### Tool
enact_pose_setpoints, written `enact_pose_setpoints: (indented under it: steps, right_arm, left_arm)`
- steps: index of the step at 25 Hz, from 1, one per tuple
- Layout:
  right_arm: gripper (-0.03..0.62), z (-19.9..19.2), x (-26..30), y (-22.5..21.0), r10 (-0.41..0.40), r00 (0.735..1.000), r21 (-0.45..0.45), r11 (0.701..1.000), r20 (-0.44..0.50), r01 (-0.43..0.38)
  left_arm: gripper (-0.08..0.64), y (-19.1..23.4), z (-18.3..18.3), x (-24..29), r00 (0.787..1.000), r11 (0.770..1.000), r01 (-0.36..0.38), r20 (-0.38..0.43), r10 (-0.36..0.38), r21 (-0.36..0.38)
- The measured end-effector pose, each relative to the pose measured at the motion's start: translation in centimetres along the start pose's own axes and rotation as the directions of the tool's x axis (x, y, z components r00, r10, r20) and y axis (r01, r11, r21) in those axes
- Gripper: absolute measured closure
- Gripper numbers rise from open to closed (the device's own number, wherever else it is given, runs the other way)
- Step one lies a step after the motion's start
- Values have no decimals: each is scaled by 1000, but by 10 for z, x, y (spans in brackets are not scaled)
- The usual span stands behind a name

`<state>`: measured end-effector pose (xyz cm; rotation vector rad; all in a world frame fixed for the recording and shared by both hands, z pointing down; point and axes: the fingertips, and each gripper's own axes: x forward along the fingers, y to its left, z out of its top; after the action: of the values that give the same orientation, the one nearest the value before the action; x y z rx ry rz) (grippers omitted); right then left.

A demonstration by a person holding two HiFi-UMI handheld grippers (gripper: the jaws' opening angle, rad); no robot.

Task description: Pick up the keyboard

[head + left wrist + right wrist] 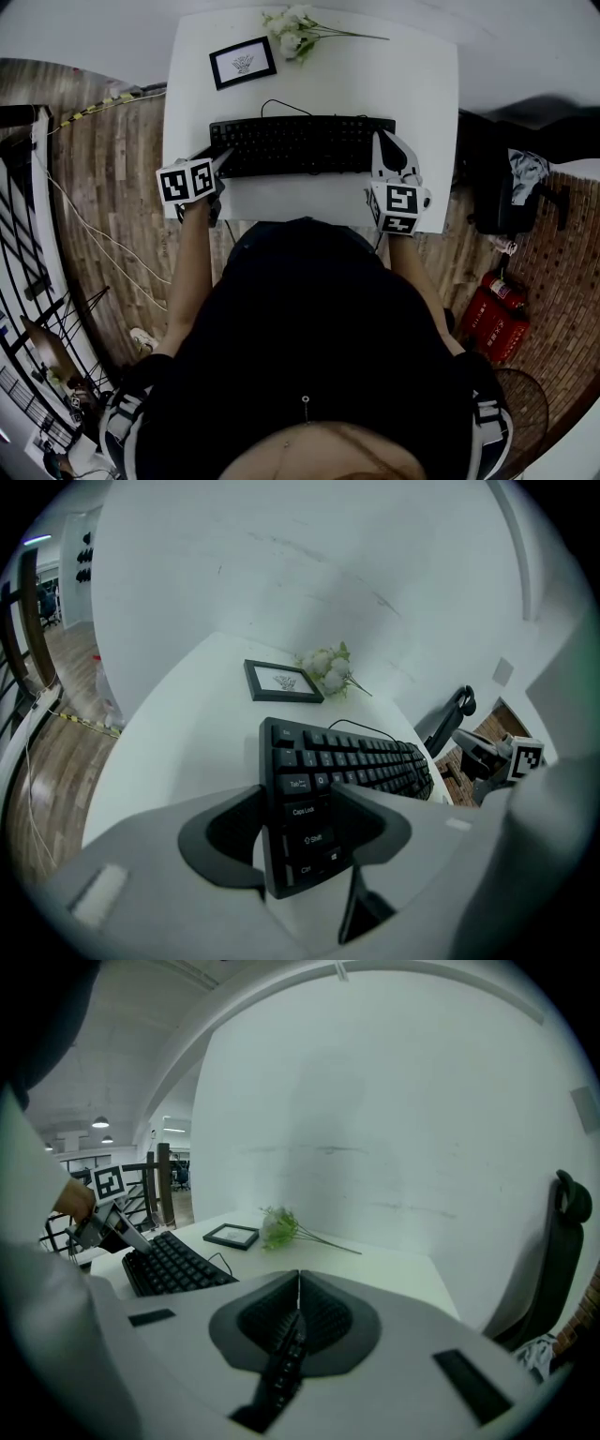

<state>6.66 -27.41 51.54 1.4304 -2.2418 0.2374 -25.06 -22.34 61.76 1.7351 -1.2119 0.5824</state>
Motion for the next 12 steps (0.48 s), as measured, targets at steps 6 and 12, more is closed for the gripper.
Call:
enact_pose_setpoints:
  steps: [6,12]
  right_arm:
    - [580,-32,-3,-33,-19,995,25,999,-99,22]
    - [492,-75,-2,-51,62,966,94,995,-251,-39]
  left_arm:
    - [327,-3,4,-7,1000,1000,-16,16,16,13]
    - [327,-8,7,-13,999,999,-27,32,26,25]
